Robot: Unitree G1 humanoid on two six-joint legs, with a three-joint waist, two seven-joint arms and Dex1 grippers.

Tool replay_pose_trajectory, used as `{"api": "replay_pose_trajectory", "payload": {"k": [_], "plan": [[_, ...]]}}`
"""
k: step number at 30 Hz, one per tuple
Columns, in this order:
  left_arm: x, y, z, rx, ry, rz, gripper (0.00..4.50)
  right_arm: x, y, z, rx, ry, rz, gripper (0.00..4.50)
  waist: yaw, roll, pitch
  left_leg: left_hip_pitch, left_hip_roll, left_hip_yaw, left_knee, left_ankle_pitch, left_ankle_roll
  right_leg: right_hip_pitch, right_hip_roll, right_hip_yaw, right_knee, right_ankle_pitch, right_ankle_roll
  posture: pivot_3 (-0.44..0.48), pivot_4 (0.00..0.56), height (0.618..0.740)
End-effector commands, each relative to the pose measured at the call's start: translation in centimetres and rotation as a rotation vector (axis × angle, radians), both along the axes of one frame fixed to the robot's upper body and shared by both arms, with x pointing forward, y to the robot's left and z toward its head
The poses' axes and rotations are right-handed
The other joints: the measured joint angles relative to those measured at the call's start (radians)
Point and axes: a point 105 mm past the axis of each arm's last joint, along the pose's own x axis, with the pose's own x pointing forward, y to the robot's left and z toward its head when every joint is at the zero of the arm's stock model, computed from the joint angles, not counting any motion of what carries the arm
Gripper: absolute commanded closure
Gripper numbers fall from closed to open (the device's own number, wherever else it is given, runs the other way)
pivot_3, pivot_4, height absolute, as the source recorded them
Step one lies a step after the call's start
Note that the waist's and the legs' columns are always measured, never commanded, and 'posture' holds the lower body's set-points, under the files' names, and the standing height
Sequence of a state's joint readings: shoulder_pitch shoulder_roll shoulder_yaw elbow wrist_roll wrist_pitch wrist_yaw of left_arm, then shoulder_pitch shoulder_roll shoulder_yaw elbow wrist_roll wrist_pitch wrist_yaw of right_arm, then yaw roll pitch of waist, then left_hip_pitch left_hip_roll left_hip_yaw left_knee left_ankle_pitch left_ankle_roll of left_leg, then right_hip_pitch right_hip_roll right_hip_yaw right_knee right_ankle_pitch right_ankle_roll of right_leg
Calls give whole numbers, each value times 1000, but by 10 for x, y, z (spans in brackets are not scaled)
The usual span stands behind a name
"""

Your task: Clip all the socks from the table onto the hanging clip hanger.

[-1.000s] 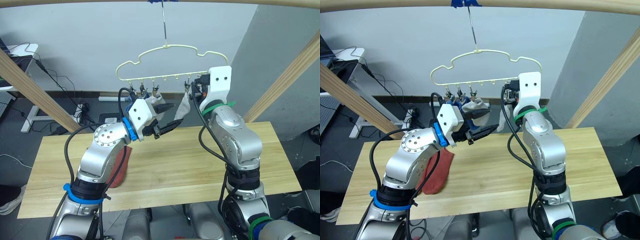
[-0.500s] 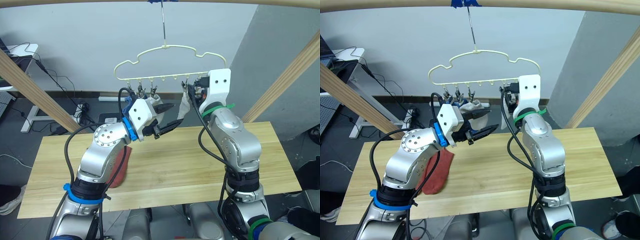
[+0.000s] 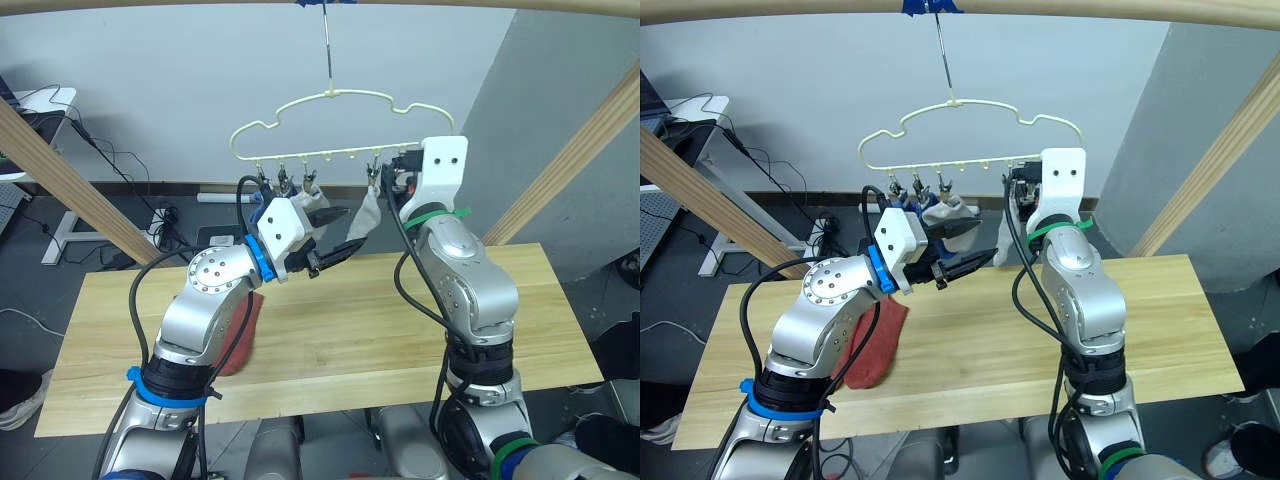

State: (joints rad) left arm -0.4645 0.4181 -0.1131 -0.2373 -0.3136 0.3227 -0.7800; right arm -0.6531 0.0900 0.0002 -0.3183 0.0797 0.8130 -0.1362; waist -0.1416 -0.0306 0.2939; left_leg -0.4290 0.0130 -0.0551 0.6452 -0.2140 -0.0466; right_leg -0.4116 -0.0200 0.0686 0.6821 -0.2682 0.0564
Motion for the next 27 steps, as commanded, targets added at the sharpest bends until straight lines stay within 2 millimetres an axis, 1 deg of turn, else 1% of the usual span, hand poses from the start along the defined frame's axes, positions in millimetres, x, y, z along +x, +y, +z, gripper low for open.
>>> {"api": "replay_pose_trajectory", "payload": {"k": [1,7,17,27], "plan": [[-4,-5,8,-8,-34,-30,1632,-3,-3,9,42,-30,-24,1961,0,0,0,0,0,0,0,0,0,0,0,0,0,0,0,-191,229,740],[-4,-5,8,-8,-34,-29,1632,-2,0,6,74,-8,-18,1961,0,0,0,0,0,0,0,0,0,0,0,0,0,0,0,-191,229,740],[-3,-6,8,-8,-34,-25,1632,-1,9,9,87,-11,20,1961,-1,0,0,0,0,0,0,0,0,0,0,0,0,0,0,-199,227,740],[-3,-6,7,-7,-34,-25,1632,1,11,13,92,-28,17,1961,-1,0,0,0,0,0,0,0,0,0,0,0,0,0,0,-201,226,740]]}}
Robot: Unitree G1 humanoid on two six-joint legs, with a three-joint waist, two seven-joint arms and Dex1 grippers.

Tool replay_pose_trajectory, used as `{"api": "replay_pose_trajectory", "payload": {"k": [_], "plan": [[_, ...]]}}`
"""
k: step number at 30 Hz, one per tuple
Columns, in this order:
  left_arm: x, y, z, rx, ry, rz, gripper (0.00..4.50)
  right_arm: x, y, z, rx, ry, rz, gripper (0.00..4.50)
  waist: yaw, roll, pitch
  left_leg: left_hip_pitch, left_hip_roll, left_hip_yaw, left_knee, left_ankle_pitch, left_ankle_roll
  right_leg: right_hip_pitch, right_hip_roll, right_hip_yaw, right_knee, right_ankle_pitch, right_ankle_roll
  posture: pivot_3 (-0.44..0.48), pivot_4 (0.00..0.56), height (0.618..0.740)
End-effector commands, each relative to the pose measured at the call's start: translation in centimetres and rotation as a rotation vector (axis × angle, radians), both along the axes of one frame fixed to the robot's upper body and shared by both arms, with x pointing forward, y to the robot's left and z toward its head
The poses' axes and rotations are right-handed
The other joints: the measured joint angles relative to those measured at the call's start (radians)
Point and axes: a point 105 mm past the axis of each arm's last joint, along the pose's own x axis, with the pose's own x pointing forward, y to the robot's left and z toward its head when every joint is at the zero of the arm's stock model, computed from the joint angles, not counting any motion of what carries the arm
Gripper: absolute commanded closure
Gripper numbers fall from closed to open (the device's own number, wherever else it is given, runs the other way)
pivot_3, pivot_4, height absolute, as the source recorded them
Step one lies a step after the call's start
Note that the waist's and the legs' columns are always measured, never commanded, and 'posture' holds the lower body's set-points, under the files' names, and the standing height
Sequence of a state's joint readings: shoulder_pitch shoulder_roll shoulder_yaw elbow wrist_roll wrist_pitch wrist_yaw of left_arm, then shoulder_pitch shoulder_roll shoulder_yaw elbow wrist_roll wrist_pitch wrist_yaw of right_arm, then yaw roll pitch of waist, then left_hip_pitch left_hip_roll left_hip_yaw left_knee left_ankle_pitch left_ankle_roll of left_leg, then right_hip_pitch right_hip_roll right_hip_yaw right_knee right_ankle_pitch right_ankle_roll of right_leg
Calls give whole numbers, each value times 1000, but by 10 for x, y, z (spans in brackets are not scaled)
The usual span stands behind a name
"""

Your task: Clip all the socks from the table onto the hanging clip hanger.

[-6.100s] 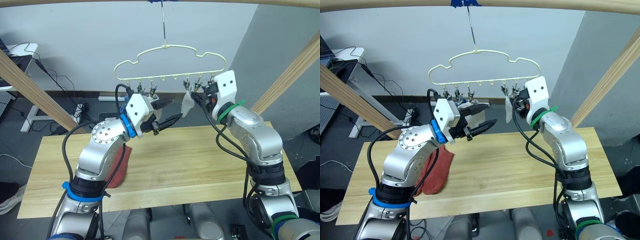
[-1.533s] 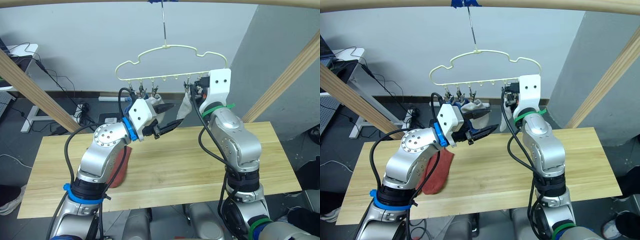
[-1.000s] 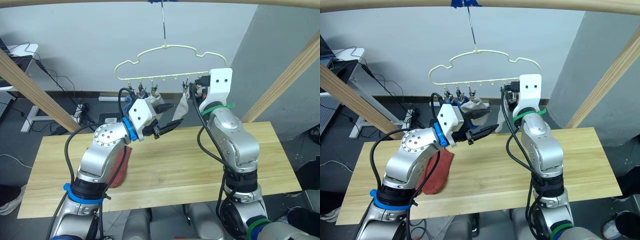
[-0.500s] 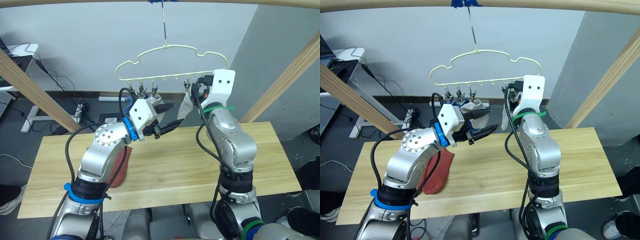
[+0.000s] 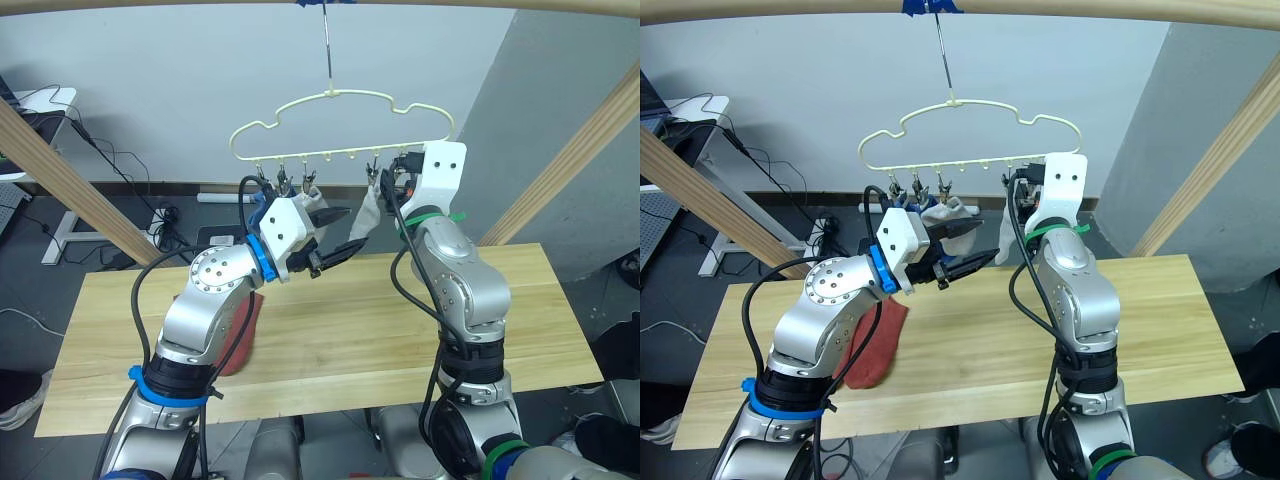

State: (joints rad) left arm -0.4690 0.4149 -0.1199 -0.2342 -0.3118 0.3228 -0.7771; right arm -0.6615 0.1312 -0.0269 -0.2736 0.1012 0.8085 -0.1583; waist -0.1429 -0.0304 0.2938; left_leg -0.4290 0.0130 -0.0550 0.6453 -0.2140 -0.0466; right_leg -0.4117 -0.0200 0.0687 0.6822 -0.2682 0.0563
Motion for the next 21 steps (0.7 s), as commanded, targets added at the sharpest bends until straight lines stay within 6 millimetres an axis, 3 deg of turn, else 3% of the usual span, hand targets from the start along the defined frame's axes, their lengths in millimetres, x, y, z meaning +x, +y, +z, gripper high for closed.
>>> {"api": "replay_pose_trajectory", "payload": {"k": [1,6,8,12,15,21], "plan": [[-4,-4,8,-8,-34,-22,1632,-3,7,22,39,-78,14,1961,0,0,0,0,0,0,0,0,0,0,0,0,0,0,0,-201,226,740],[-4,-4,7,-4,-34,-21,1632,-3,10,26,44,-93,22,2126,0,0,0,0,0,0,0,0,0,0,0,0,0,0,0,-201,226,740],[-4,-4,7,-3,-33,-21,1632,-3,11,27,44,-99,25,2562,0,0,0,0,0,0,0,0,0,0,0,0,0,0,0,-201,226,740],[-5,-3,5,-1,-30,-19,1632,-3,11,27,44,-98,26,3934,-1,0,0,0,0,0,0,0,0,0,0,0,0,0,0,-202,221,740],[-5,-2,3,0,-28,-7,1632,-3,11,27,44,-100,27,4484,-1,0,-1,0,0,0,0,0,0,0,0,0,0,0,0,-203,219,740],[-4,6,-3,-15,-19,79,1632,-3,11,27,40,-104,34,4496,-2,0,-5,0,0,0,0,0,0,0,0,0,0,0,0,-203,216,740]]}}
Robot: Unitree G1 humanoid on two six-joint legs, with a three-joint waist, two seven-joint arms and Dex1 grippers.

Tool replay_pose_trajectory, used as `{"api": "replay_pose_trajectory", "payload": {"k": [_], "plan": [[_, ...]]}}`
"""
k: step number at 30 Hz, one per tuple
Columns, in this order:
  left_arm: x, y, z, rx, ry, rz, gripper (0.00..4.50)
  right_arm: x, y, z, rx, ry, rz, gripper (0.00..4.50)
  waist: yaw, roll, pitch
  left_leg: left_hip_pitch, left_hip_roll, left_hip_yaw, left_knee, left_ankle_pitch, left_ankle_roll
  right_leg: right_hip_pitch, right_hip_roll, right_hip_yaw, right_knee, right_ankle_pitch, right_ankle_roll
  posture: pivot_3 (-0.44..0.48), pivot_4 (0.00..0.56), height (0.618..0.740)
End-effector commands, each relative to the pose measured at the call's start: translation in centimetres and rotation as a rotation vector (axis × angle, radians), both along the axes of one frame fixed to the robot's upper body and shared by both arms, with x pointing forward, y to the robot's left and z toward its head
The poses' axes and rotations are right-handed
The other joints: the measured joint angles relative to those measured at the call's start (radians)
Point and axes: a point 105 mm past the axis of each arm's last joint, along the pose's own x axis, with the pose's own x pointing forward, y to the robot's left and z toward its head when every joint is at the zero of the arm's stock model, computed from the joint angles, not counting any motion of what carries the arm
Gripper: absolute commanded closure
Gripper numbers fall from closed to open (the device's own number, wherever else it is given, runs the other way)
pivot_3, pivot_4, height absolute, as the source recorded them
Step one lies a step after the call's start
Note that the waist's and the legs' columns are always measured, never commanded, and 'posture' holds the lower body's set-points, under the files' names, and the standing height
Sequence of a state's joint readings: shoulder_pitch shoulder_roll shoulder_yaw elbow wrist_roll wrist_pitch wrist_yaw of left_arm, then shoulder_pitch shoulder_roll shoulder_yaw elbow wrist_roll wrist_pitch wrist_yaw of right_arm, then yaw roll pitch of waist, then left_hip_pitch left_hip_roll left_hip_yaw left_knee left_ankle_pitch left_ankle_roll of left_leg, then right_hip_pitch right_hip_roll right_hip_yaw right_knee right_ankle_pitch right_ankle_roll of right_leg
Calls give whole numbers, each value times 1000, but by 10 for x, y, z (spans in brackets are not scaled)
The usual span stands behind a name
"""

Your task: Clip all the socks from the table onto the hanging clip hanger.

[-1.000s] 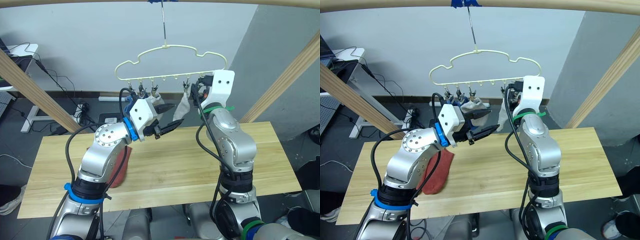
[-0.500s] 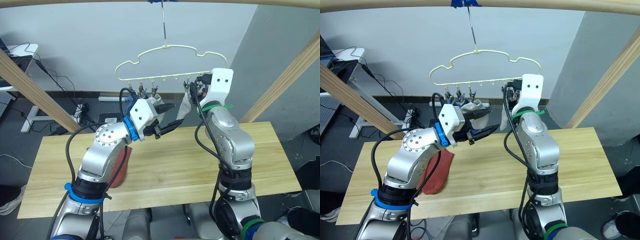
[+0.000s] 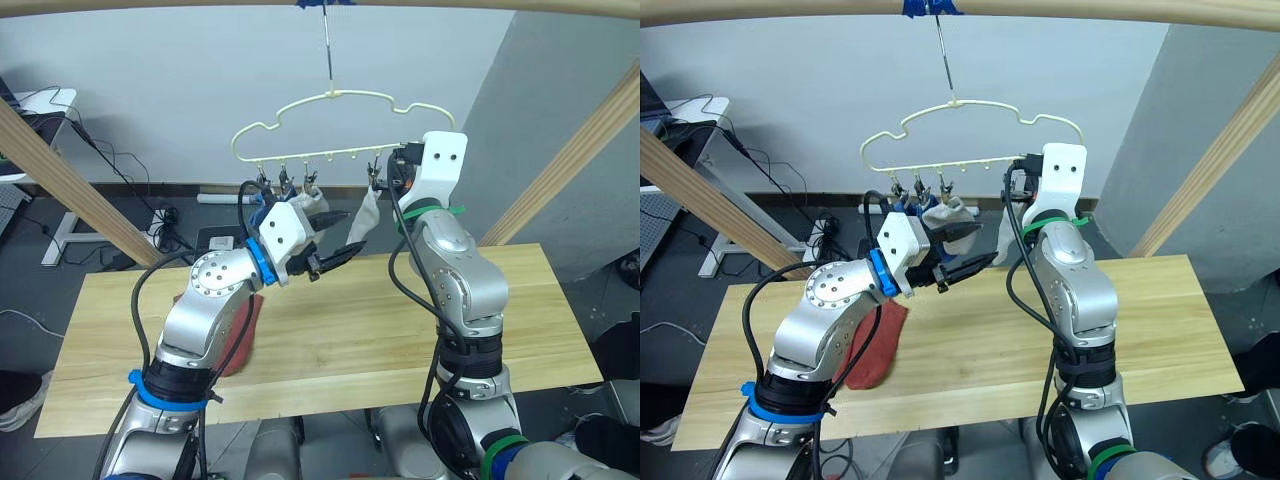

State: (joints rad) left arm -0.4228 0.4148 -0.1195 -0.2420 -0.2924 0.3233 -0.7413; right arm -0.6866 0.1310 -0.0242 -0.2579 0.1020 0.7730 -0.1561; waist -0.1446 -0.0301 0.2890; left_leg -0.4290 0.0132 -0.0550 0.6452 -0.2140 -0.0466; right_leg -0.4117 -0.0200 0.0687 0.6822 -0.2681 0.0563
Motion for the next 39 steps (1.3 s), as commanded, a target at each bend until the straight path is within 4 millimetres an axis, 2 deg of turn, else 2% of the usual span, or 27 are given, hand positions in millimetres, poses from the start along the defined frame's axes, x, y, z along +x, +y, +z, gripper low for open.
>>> {"api": "replay_pose_trajectory", "payload": {"k": [1,3,5,6,9,11,13,21,29,36,39], "plan": [[-6,1,8,-19,-45,35,1632,-5,7,17,33,-62,26,4496,0,0,-1,0,0,0,0,0,0,0,0,0,0,0,0,-205,215,740],[-5,10,0,-32,-38,125,1632,-5,8,18,31,-64,28,4496,-1,0,-2,0,0,0,0,0,0,0,0,0,0,0,0,-205,216,740],[-2,30,-18,-47,0,303,1632,-4,7,18,28,-67,30,4496,-5,0,-5,0,1,0,0,0,0,0,0,0,0,0,0,-205,216,740],[-2,37,-24,-48,14,362,1272,-4,7,18,28,-68,31,4500,-7,0,-6,0,1,0,0,0,0,0,0,1,-1,0,0,-205,216,740],[-3,70,-66,-1,126,591,545,-3,7,20,27,-74,41,4500,-11,0,-6,0,1,0,0,0,0,-1,0,1,1,0,0,-190,225,740],[-2,90,-80,21,149,720,21,-3,8,21,27,-76,52,4500,-11,0,-6,0,1,0,0,0,0,-1,0,1,1,0,0,-187,226,740],[-4,101,-92,21,195,779,21,-4,11,22,24,-77,69,4500,-9,0,-6,0,1,0,0,0,1,-1,0,0,1,0,0,-187,226,740],[-5,112,-117,-1,327,841,21,-6,23,22,13,-76,163,4500,1,0,-6,0,1,1,0,1,2,-1,0,1,1,1,0,-173,235,740],[-4,140,-139,-27,432,1072,21,-6,25,21,6,-72,202,4500,0,0,-6,0,1,1,0,1,2,-1,0,0,1,1,0,-173,235,740],[-5,135,-171,26,590,1053,21,-6,25,22,7,-72,209,4500,0,0,-6,0,0,1,0,1,2,-1,0,0,1,1,0,-182,240,740],[-3,134,-175,26,615,1044,21,-7,26,23,7,-74,211,4500,0,0,-6,0,0,1,0,1,2,-1,0,0,1,1,0,-182,240,740]]}}
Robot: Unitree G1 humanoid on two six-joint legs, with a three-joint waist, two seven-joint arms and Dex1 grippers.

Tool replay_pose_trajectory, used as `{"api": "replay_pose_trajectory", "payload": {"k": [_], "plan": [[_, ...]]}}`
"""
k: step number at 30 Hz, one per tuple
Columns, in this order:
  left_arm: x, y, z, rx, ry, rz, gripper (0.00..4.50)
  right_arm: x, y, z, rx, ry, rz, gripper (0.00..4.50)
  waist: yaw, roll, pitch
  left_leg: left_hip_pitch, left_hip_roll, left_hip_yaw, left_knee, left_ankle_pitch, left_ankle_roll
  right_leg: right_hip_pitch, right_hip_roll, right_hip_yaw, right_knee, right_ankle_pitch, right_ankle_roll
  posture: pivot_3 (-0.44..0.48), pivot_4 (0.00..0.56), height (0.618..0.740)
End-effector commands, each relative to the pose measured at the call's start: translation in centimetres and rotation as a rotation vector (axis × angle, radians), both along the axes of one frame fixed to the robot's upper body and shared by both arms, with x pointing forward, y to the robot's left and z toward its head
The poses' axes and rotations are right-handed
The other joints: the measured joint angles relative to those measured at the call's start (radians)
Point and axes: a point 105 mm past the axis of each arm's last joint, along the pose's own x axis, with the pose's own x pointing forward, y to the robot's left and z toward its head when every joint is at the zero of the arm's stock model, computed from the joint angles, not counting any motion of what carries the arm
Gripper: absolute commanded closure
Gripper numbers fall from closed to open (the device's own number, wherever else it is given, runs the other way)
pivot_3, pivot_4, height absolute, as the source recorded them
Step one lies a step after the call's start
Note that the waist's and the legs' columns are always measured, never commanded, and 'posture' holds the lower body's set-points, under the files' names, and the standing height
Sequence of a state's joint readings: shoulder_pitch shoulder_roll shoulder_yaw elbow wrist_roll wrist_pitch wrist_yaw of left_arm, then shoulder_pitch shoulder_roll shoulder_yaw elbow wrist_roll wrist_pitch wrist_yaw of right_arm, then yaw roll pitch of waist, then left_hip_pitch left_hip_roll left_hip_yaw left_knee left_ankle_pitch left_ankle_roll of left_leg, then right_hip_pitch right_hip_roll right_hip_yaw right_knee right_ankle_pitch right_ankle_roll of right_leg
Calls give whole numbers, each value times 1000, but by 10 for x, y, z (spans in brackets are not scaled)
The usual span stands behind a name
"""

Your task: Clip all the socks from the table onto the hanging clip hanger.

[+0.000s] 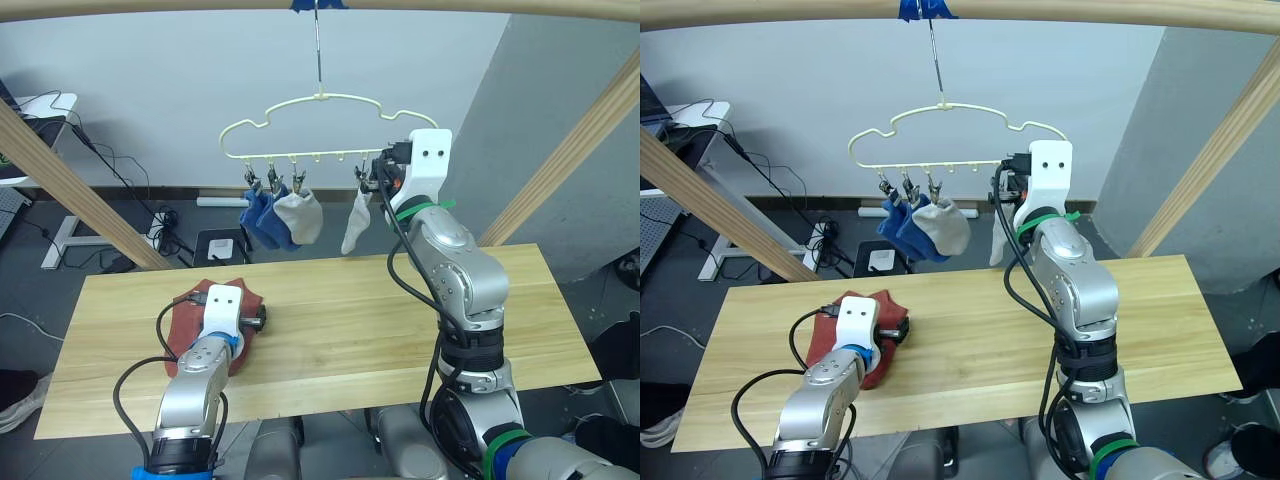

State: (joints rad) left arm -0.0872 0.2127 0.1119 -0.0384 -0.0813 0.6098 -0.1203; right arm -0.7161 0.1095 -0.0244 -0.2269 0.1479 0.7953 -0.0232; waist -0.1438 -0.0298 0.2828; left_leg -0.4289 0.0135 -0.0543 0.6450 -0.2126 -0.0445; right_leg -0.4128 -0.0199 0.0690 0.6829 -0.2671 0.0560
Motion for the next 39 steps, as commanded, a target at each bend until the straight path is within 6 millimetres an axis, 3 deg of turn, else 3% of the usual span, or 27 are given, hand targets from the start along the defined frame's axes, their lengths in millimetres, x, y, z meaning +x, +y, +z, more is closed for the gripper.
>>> {"api": "replay_pose_trajectory", "payload": {"k": [1,5,15,17,19,23,27,33,39], "plan": [[0,-2,-4,-16,22,-7,21,-7,8,21,28,-74,46,4500,-1,0,0,0,0,0,0,0,0,0,0,0,0,0,0,-182,240,740],[-4,1,-13,-15,71,0,796,-8,8,21,27,-76,45,4500,-2,0,0,0,0,0,0,0,0,0,0,0,0,0,0,-194,241,740],[-8,-2,-17,-17,90,-31,3493,-9,7,24,9,-105,34,4500,-2,0,0,0,0,0,0,0,0,0,0,0,0,0,0,-193,244,740],[-7,-10,-14,-28,67,-81,3959,-9,6,25,10,-106,31,4500,-2,0,0,0,0,0,0,0,0,0,0,1,0,0,0,-194,244,740],[-4,-43,6,-74,-29,-261,4479,-8,5,25,14,-108,26,4500,-2,0,0,0,0,0,0,0,0,0,0,1,0,0,0,-196,245,740],[-9,-106,45,-187,-171,-564,4479,-8,3,27,20,-110,20,4500,1,0,0,-1,0,1,0,0,0,0,-2,1,-1,0,0,-201,246,740],[-16,-151,80,-281,-276,-728,4479,-8,2,28,23,-111,15,4500,-2,0,0,-3,1,1,0,0,0,-2,-2,1,-1,1,1,-201,246,740],[-1,-179,110,-356,-391,-700,4479,-10,1,31,24,-120,12,4500,-12,0,0,-2,-1,1,0,0,0,-2,1,1,-1,1,1,-217,243,740],[24,-184,121,-374,-458,-578,4479,-11,1,33,20,-125,12,4500,-20,0,0,-3,-2,1,0,0,0,-2,1,1,-1,1,1,-230,239,740]]}}
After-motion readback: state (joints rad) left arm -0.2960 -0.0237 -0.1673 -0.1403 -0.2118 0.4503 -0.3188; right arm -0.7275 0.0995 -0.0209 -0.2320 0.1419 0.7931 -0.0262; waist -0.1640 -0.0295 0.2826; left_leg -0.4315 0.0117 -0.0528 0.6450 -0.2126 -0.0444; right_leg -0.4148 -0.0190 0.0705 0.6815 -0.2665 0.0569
